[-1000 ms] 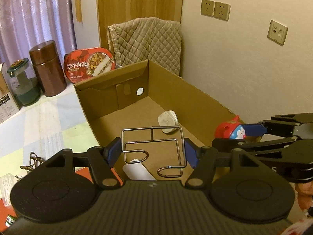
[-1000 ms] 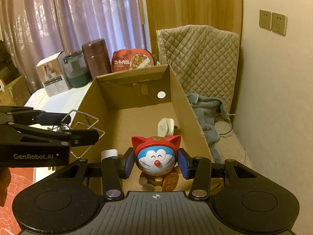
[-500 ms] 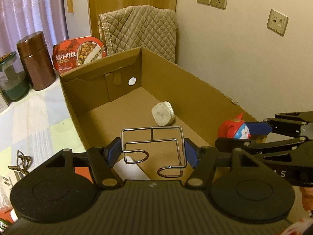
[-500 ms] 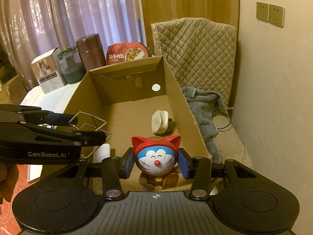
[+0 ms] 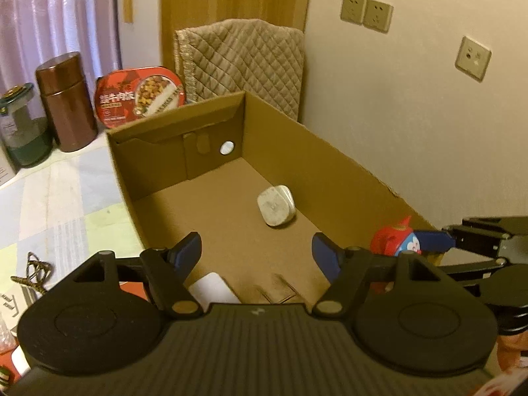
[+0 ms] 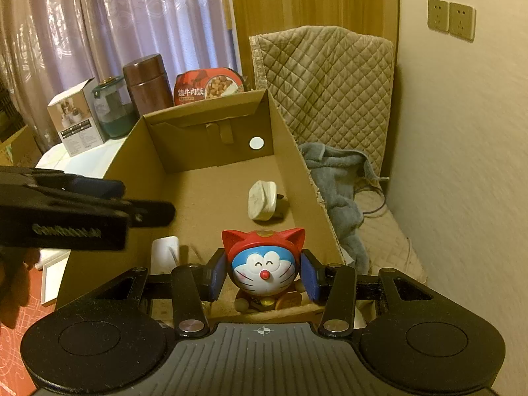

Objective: Organize rigid objects
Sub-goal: 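Open the left gripper to drop the wire rack while the right gripper releases Doraemon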

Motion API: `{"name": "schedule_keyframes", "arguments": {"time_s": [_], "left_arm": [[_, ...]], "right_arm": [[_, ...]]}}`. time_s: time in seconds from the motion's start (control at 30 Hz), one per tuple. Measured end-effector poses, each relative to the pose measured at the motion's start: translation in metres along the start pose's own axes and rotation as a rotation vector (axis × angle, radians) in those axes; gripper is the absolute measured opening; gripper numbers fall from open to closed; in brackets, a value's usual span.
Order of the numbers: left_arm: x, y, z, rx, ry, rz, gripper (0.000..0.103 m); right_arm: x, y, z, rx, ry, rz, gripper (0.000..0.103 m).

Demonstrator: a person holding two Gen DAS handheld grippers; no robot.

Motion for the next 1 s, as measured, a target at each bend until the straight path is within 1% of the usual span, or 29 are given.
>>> {"name": "schedule_keyframes", "arguments": {"time_s": [0.23, 0.53, 0.63, 0.77, 1.0], "left_arm": [[-0.014, 0.002, -0.009, -0.007, 0.010, 0.016, 0.070], [-0.023, -0.001, -0.013, -0.017, 0.023, 0.024, 0.070], [-0.028, -0.004, -0.018, -0.025, 0.037, 0.027, 0.071], [-0.039, -0.009, -0.024, -0.039, 0.054, 0.029, 0.073], [-0.075, -0.012, -0.037, -0.054, 0.084, 0.051, 0.073]], "right_arm": [[-0.001, 0.000, -0.001, 0.000, 0.000, 0.000, 0.044], [-0.002, -0.001, -0.008, -0.002, -0.001, 0.001, 0.044], [0.000, -0.001, -0.011, 0.003, 0.004, -0.013, 0.048], [-0.011, 0.006, -0.013, 0.002, -0.008, 0.027, 0.055], [-0.035, 0.016, -0.031, -0.018, 0.010, 0.049, 0.057]]}}
Point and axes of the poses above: each gripper's, at about its wrist camera, not at the fingertips, and x roughly the way its jaws point, z to its right, y to its top, the point moved 6 cm from there along x, roughly the way its jaws point, and after that the axes turned 5 degrees about z, right-handed, at the moved point
